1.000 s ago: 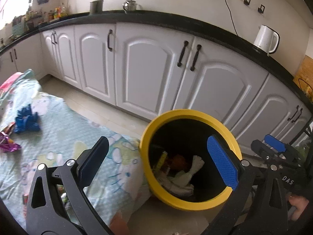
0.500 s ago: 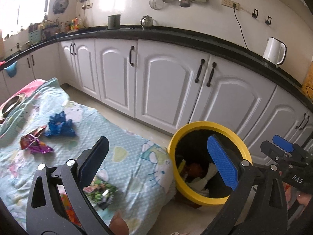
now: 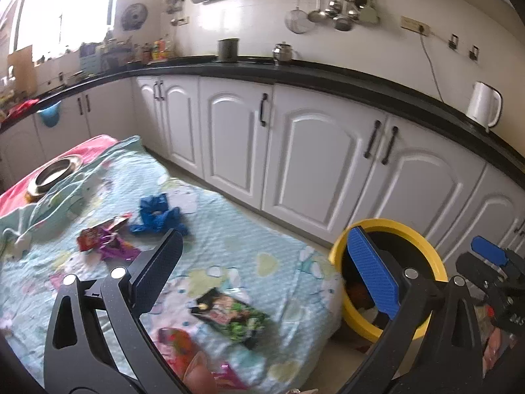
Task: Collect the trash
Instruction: 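Move both tools back over the remaining trash on the bed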
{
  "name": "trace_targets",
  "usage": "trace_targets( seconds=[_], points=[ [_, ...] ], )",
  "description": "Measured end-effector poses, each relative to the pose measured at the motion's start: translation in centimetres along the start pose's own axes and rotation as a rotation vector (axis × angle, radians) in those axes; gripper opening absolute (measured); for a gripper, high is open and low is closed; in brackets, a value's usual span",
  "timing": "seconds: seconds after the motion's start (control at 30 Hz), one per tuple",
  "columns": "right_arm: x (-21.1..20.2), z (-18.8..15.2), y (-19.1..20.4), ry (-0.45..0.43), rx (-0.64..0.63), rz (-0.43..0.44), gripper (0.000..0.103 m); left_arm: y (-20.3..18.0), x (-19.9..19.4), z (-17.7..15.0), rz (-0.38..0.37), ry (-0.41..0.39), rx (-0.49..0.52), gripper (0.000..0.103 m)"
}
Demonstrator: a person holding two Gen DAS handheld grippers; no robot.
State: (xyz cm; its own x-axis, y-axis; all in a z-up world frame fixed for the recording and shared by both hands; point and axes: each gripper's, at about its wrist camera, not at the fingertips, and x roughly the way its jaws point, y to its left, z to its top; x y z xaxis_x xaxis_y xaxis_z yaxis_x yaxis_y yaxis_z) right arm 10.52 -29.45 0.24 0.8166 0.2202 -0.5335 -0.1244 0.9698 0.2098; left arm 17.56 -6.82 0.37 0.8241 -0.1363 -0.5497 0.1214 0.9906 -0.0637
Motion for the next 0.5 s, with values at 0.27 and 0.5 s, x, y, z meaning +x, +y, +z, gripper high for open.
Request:
trace_targets(
  seconds=[0.27,0.5],
  points=[
    [0.8,-0.1,4.7,0.036,-0.078,0.112,0.083,5.3,-1.1,0.3,0.072,-0.018,-0.090,0.093],
    [1.7,-0.5,8.9,0.077,-0.138,0.200,0.083,9.7,-1.8,0.1,0.131,-0.024,-0.173,0.093]
  ],
)
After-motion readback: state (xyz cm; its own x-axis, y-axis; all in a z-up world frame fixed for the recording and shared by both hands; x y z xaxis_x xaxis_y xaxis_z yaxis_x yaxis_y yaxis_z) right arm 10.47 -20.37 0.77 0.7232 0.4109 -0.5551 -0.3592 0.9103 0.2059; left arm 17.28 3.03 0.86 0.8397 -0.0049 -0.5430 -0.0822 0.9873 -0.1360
